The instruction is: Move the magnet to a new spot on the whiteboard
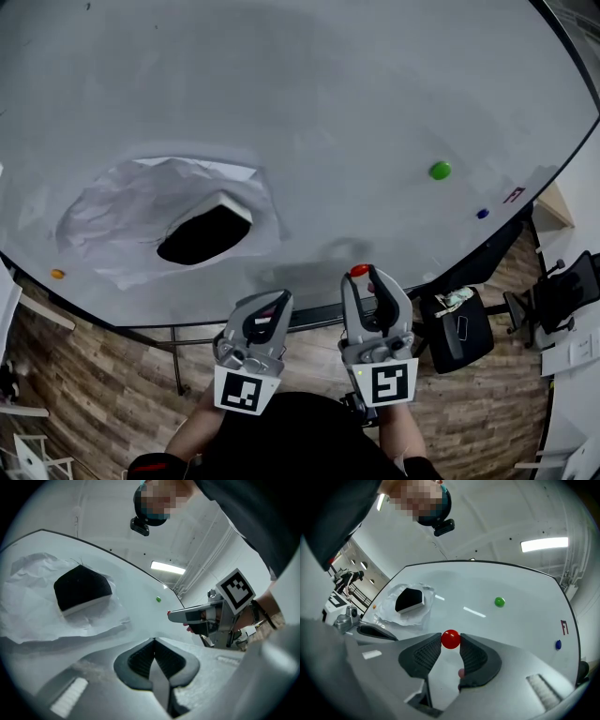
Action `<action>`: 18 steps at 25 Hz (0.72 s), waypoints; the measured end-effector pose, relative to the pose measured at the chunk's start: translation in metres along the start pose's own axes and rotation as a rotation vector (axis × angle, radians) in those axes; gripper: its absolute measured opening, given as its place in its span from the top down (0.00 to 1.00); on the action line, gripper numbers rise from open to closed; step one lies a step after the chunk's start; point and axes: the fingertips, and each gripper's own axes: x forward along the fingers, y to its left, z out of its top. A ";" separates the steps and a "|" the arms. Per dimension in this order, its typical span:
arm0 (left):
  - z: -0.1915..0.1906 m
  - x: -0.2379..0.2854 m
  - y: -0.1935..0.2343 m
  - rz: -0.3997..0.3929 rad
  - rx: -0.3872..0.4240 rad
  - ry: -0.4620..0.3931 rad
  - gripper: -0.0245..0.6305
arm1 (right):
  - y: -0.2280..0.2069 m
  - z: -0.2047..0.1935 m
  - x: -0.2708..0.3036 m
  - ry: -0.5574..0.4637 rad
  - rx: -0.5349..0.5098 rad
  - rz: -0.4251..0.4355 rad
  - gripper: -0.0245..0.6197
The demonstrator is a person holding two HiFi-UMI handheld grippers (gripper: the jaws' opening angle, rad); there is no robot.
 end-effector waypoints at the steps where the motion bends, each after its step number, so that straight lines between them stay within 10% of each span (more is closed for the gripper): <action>1: -0.001 0.000 0.001 -0.002 -0.002 0.001 0.96 | 0.000 0.000 0.002 0.001 -0.001 -0.001 0.76; 18: -0.014 0.008 0.009 -0.021 -0.019 0.012 0.96 | -0.010 -0.006 0.035 0.000 -0.017 -0.029 0.76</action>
